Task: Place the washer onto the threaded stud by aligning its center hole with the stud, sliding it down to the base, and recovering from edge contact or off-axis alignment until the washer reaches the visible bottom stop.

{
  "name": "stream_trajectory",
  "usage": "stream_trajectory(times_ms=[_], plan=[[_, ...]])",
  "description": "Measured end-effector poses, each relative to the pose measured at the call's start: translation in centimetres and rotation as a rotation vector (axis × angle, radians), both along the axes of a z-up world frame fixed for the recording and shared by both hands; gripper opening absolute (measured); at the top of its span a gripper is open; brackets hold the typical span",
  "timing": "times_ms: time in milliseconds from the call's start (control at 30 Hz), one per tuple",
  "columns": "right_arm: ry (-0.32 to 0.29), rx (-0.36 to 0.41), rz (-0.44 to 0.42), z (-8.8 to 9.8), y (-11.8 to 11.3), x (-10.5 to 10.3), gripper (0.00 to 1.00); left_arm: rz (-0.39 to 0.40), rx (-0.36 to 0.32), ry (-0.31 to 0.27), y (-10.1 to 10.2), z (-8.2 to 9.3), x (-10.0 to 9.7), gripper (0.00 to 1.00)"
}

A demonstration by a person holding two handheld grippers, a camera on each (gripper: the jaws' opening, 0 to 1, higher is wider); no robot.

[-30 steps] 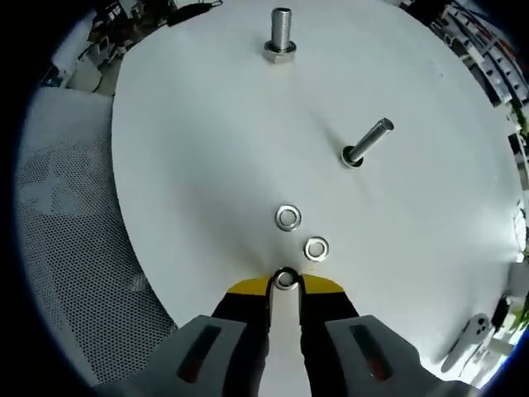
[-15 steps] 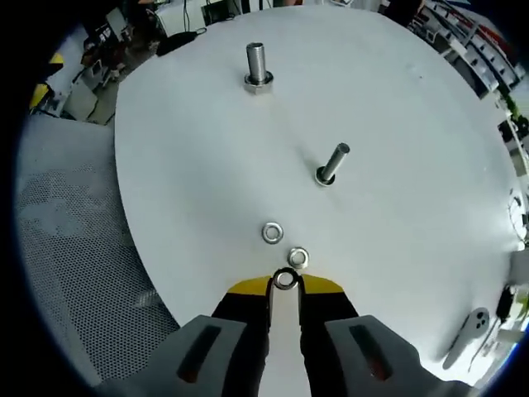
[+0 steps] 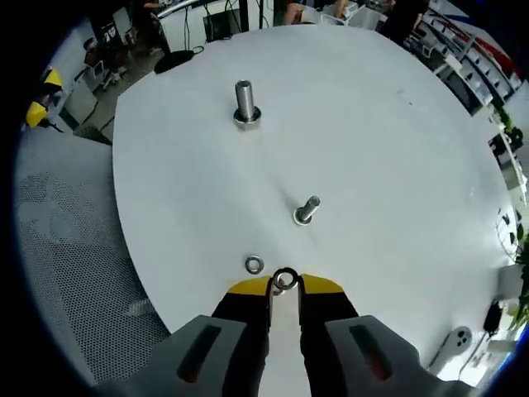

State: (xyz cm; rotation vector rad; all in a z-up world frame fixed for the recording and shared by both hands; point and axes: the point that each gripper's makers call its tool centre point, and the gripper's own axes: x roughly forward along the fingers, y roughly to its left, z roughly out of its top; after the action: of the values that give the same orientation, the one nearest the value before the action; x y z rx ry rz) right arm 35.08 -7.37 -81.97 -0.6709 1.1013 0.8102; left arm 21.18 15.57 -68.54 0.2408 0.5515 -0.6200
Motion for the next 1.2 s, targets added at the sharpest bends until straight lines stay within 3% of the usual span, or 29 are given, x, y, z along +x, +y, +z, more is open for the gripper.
stream_trajectory(times_ms=[200,600,1200], plan=[[-0.048,0.026,0.011,1.3,1.0,1.8,0.14,0.006,-0.003,-0.005,0.1,0.1,0.1,0.14],[-0.078,0.035,0.035,1.7,2.6,3.4,0.14,0.014,-0.015,-0.001,0.2,0.1,0.2,0.14],[-0.052,-0.001,0.062,0.3,3.2,4.4,0.14,0.021,-0.022,0.001,0.3,0.2,0.2,0.14]])
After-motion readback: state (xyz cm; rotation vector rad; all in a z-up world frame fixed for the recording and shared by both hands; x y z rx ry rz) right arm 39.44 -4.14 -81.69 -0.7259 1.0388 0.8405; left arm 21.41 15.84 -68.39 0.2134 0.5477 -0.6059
